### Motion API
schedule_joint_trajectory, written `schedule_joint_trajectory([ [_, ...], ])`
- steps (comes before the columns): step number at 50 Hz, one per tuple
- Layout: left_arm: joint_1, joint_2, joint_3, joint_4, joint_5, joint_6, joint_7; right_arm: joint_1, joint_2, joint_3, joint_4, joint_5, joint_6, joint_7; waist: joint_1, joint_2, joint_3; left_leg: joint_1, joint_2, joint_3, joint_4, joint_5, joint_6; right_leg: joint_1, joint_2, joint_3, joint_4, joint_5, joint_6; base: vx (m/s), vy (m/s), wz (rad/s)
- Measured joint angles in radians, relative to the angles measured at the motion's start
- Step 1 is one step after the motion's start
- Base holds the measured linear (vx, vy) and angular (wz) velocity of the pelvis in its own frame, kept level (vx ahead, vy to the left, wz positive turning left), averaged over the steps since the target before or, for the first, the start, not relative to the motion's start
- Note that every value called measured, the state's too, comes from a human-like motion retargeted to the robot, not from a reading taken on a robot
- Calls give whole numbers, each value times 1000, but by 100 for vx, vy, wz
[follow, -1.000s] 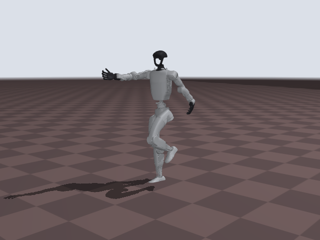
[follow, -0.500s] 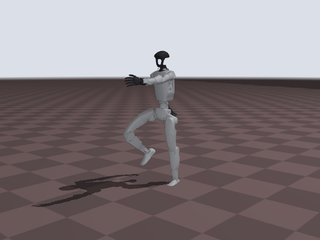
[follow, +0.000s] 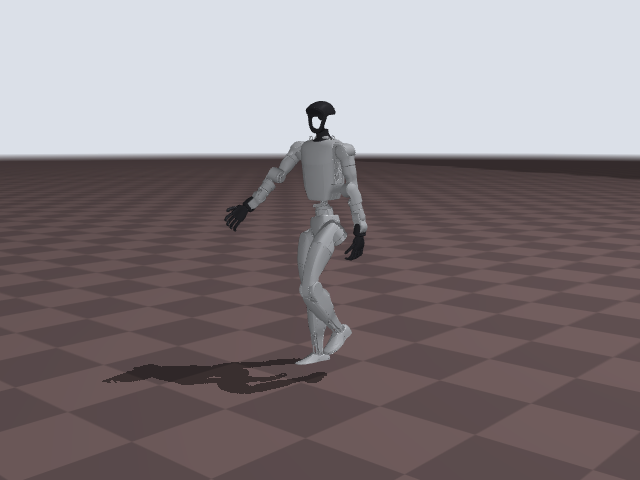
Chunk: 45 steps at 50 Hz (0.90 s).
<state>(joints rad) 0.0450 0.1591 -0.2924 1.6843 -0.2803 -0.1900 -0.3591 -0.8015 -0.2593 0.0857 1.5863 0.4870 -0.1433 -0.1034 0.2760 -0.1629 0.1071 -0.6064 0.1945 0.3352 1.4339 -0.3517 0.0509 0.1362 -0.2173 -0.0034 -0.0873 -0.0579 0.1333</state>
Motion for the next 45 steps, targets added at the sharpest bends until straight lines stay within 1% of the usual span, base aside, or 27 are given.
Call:
schedule_joint_trajectory([
  [2,205,-8,-36,-15,-71,-13,-56,-201,-25,-1,-49,96,-59,-54,16,-2,7,-171,100,-14,286,-63,51,-18,5,20,0,3,-5,-5,-7,-38],
  [4,373,3,-82,-31,-87,-10,-112,-373,-53,29,-81,185,-109,-93,38,-13,7,-310,176,-31,489,-79,94,-41,8,35,0,7,-16,-3,-8,-19],
  [5,446,14,-102,-39,-82,-4,-136,-450,-69,50,-92,222,-128,-108,50,-20,7,-367,203,-42,569,-87,114,-51,9,40,0,8,-22,0,-6,-1],
  [7,550,44,-114,-47,-63,19,-167,-570,-102,100,-93,259,-136,-118,67,-29,2,-433,217,-59,660,-122,148,-62,13,36,0,10,-24,2,-1,12],
  [8,586,57,-111,-47,-56,32,-178,-619,-115,122,-87,266,-131,-120,69,-32,-2,-451,211,-65,684,-133,158,-65,14,30,0,10,-23,3,-1,38],
  [10,629,73,-100,-48,-48,59,-189,-692,-128,154,-72,264,-114,-119,54,-35,-20,-472,177,-79,693,-123,160,-75,18,12,0,9,-22,3,1,55],
  [13,616,63,-109,-54,-40,78,-200,-705,-102,162,-74,243,-104,-111,0,-29,-69,-441,93,-96,599,-89,130,-98,26,-18,0,4,-19,2,4,55],
  [15,556,45,-126,-58,-34,71,-199,-656,-63,149,-92,218,-117,-107,-39,-22,-102,-365,39,-100,469,-73,103,-109,30,-28,0,-4,-13,3,6,28],
  [17,442,27,-132,-51,-28,45,-173,-550,-15,125,-117,173,-137,-110,-59,-19,-117,-208,-9,-85,246,-54,73,-101,28,-22,0,-13,-5,7,7,-17],
  [18,363,22,-127,-41,-25,31,-150,-480,8,112,-130,142,-141,-111,-59,-21,-110,-96,-35,-68,91,-36,58,-84,22,-13,0,-16,-2,11,9,-53],
  [20,171,25,-96,-16,-4,10,-76,-326,46,96,-140,52,-122,-104,-41,-20,-65,206,-91,-16,-336,33,30,-29,14,14,8,-16,3,16,10,-82],
  [22,-62,45,-18,-6,32,-8,69,-166,66,103,-121,-82,-76,-80,-26,25,14,599,-148,52,-897,73,1,36,45,32,64,-32,7,18,18,-53],
  [23,-183,55,27,-9,25,-29,152,-85,67,112,-108,-158,-67,-72,-48,66,44,754,-165,66,-1132,65,-9,55,78,19,99,-43,2,8,25,59],
  [24,-295,63,59,-22,1,-40,196,2,64,120,-86,-263,-50,-50,-93,109,48,836,-159,64,-1285,60,-35,26,114,-11,175,-52,-17,-2,28,144],
  [25,-401,71,85,-39,-32,-45,220,91,60,127,-61,-380,-29,-23,-149,152,39,881,-143,52,-1397,57,-69,-26,151,-50,272,-61,-42,-14,25,176],
  [27,-600,107,123,-71,57,-15,198,281,51,149,-9,-543,5,77,-255,204,-24,845,-113,26,-1521,121,-143,-350,157,-113,737,-17,-64,-19,18,159],
  [28,-696,136,130,-95,96,-1,194,376,44,147,15,-588,24,116,-304,209,-36,817,-107,3,-1521,133,-163,-495,133,-128,949,52,-54,-14,12,146],
  [30,-891,202,120,-146,136,21,208,564,18,110,48,-597,54,179,-400,217,-15,804,-100,-55,-1521,151,-169,-701,78,-143,1295,119,-33,-6,10,147],
  [32,-1080,267,85,-198,149,39,235,743,-16,66,67,-531,72,228,-463,233,21,803,-90,-92,-1521,161,-139,-839,12,-161,1567,43,-62,-4,11,107],
  [33,-1168,296,64,-221,146,44,248,826,-31,56,75,-491,78,251,-482,241,35,799,-87,-103,-1521,164,-122,-898,-25,-171,1685,-3,-89,-2,11,60],
  [35,-1327,347,23,-259,112,36,266,981,-50,70,89,-415,79,297,-505,252,57,799,-80,-117,-1521,166,-99,-992,-74,-173,1875,-62,-138,1,9,20],
  [37,-1448,385,-9,-275,55,19,268,1116,-57,103,99,-361,74,338,-513,258,68,811,-71,-112,-1521,162,-91,-1047,-52,-151,1987,-93,-157,7,3,-18],
  [40,-1562,420,-38,-274,4,15,257,1274,-61,114,111,-320,83,391,-510,258,62,826,-68,-93,-1521,153,-95,-1085,34,-109,2055,-122,-146,9,-1,-34],
  [43,-1578,409,-37,-263,8,25,234,1351,-52,84,114,-292,102,440,-495,247,32,824,-87,-83,-1521,144,-104,-1051,73,-85,1989,-114,-130,9,-1,-22],
  [45,-1531,376,-20,-266,21,23,215,1357,-36,75,114,-271,105,466,-481,245,8,816,-99,-84,-1521,137,-105,-987,76,-84,1873,-116,-120,7,-1,0],
])
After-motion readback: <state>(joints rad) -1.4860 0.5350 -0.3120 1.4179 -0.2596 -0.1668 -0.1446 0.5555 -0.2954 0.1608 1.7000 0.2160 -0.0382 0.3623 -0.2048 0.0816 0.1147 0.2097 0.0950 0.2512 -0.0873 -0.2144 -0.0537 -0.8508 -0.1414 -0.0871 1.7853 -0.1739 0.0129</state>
